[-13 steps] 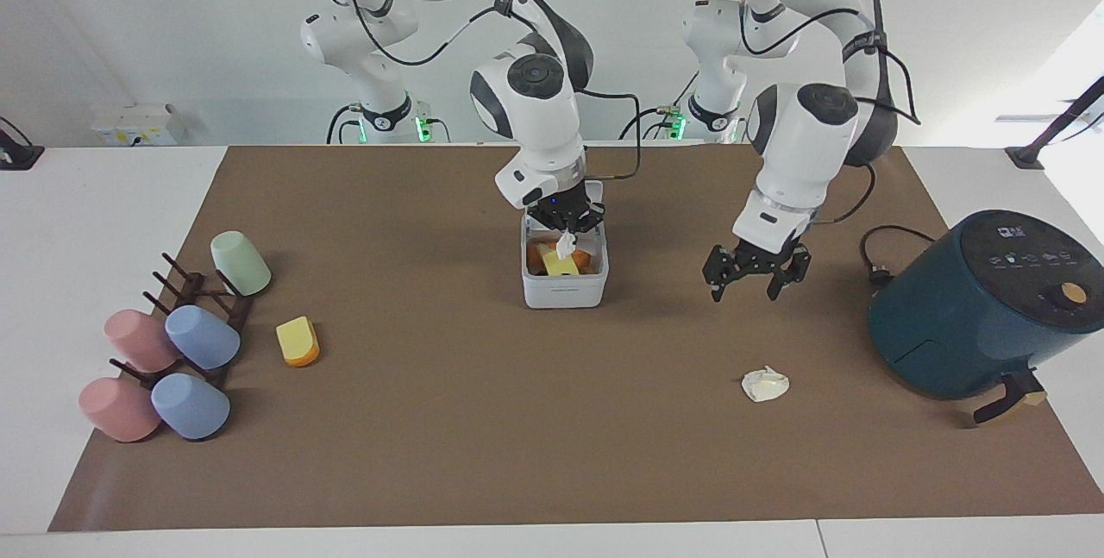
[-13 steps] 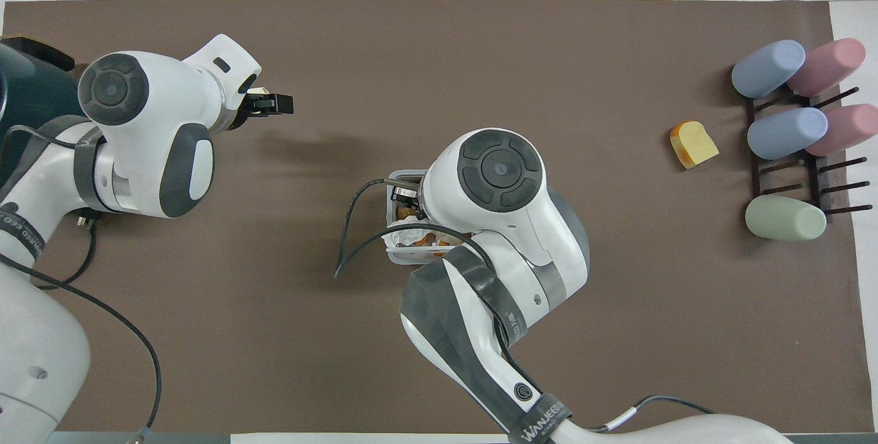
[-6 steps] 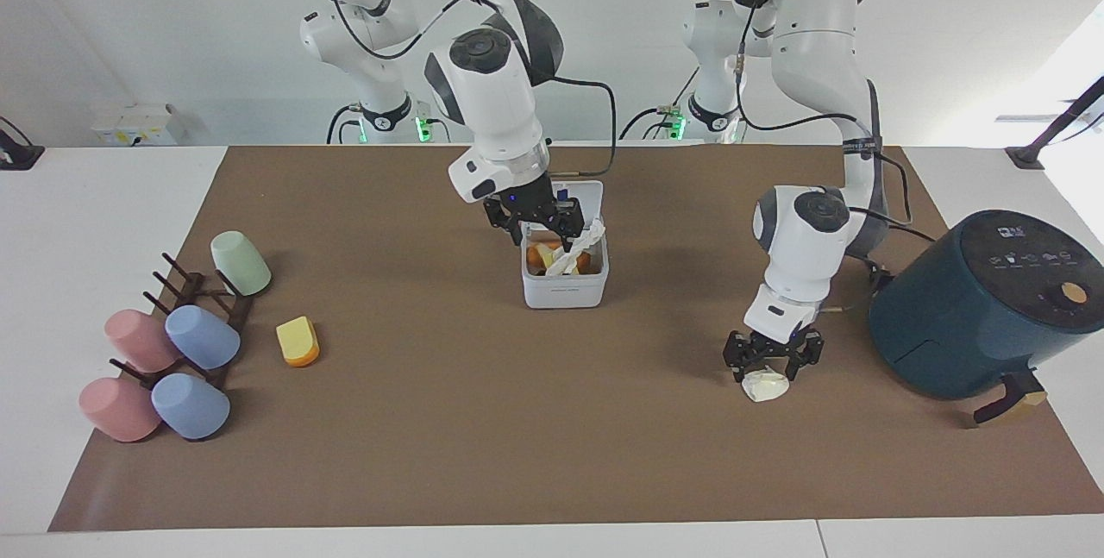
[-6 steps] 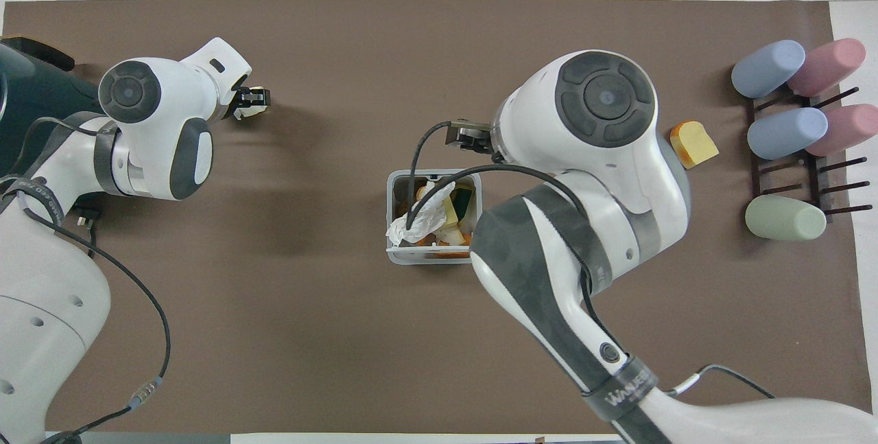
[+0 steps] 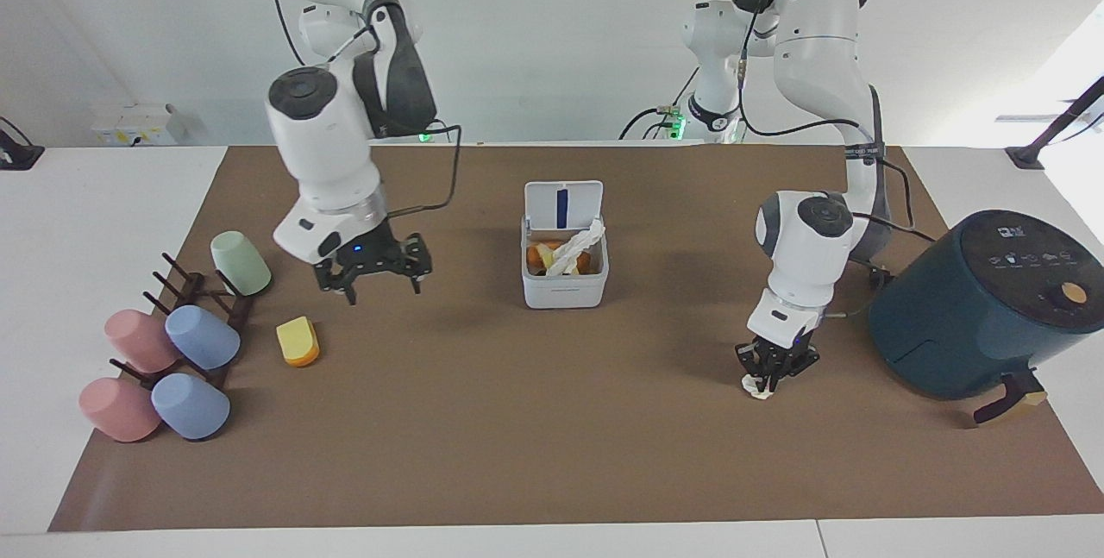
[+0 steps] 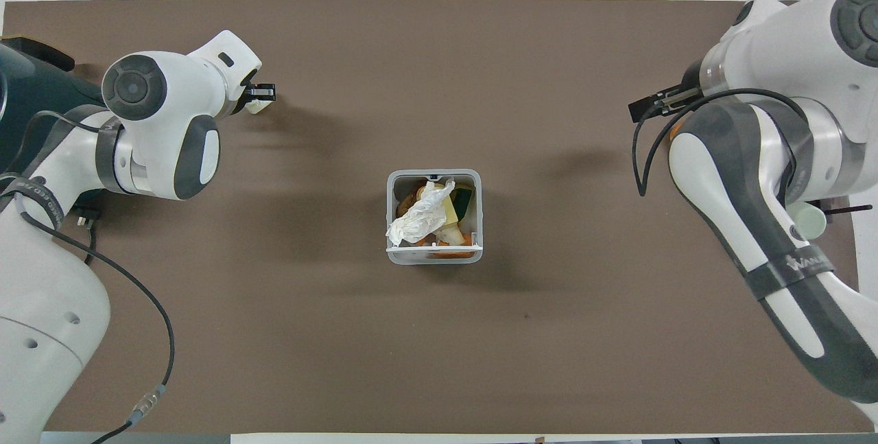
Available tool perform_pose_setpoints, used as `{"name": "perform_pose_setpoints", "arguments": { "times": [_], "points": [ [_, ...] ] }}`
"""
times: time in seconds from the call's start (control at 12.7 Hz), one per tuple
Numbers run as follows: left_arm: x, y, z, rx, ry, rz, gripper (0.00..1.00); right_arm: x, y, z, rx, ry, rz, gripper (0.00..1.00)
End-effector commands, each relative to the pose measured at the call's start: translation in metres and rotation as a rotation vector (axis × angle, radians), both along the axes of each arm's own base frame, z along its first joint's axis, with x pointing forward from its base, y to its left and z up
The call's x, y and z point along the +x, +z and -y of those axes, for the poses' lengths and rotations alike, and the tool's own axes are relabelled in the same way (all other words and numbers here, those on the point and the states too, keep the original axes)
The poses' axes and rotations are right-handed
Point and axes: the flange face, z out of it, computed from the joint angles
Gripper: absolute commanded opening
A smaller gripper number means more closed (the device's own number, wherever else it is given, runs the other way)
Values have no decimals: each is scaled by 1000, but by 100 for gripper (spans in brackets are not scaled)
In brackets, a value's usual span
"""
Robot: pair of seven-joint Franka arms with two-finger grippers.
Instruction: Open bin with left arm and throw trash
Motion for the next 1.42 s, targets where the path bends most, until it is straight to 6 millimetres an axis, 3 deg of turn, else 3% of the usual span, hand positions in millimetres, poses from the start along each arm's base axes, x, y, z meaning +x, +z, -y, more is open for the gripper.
{"name": "perform_pose_setpoints", "arguments": {
  "times": [0.0,0.16,0.32,0.39,0.55,0.87,1.03,1.11,1.18,1.26,1.34],
  "points": [
    [-34,70,33,29,-21,-51,0,-35,-42,27,-26,90,21,100],
    [-66,99,77,26,0,-100,0,-38,-62,42,-30,110,-13,100],
    [-105,111,130,50,-28,-169,0,-49,-89,76,-37,95,7,100],
    [-117,111,152,27,-16,-175,0,-49,-105,81,-36,87,14,100],
    [-136,112,186,-50,-38,-205,0,-43,-116,76,-36,87,50,100],
    [-185,88,256,-102,-109,-227,0,-40,-136,94,-37,73,57,100],
    [-203,62,272,-108,-126,-219,0,-39,-143,99,-43,98,59,100],
    [-203,44,273,-118,-126,-204,0,-40,-146,105,-44,96,56,100],
    [-202,29,280,-121,-134,-197,0,-40,-146,105,-43,98,49,83],
    [-201,20,281,-118,-131,-200,0,-37,-141,106,-41,95,41,49],
    [-199,23,281,-116,-130,-203,21,-32,-133,106,-35,92,3,19]
  ]
}}
